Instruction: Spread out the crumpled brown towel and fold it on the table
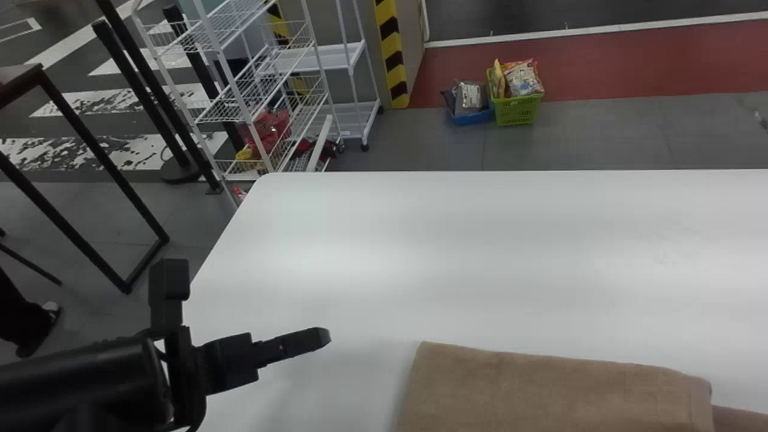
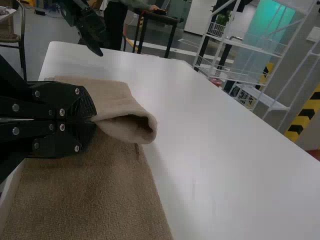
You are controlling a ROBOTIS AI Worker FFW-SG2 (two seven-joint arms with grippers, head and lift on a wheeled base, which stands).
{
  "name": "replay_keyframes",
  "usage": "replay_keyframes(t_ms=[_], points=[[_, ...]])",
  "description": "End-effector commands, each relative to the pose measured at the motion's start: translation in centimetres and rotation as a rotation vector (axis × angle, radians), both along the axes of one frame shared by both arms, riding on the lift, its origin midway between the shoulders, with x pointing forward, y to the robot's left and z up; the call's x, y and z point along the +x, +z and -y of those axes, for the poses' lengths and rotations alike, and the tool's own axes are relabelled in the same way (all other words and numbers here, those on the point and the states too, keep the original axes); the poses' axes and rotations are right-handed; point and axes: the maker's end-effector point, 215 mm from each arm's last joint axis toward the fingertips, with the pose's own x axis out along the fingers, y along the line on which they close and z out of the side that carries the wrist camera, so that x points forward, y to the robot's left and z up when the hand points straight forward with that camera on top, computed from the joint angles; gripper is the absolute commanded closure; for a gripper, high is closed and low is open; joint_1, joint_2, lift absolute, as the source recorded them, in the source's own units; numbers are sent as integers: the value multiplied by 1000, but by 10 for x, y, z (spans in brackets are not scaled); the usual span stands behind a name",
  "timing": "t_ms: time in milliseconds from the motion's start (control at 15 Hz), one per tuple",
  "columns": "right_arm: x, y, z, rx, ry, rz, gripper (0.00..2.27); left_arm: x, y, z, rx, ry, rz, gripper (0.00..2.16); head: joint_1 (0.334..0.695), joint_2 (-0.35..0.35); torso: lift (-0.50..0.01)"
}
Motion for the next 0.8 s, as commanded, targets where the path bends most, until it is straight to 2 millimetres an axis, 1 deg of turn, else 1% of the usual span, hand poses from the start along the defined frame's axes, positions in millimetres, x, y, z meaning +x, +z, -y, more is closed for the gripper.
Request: replay_keyframes(t_ms=[0, 267, 467, 600, 733], points=[[-5, -1, 7, 16, -11, -12, 1295, -1, -2, 2, -7, 3, -6, 66, 695, 248, -127], [-11, -2, 30, 17, -38, -23, 1295, -3, -6, 0, -5, 9, -18, 66, 695, 219, -127], [-13, -13, 58, 7, -69, -53, 1295, -4, -11, -1, -6, 13, -29, 66, 695, 197, -127], [-11, -17, 71, -5, -75, -63, 1295, -3, -11, 1, -7, 8, -29, 66, 695, 162, -127], [-6, -16, 84, -27, -72, -59, 1295, -3, -11, 1, -5, 9, -30, 66, 695, 138, -127]])
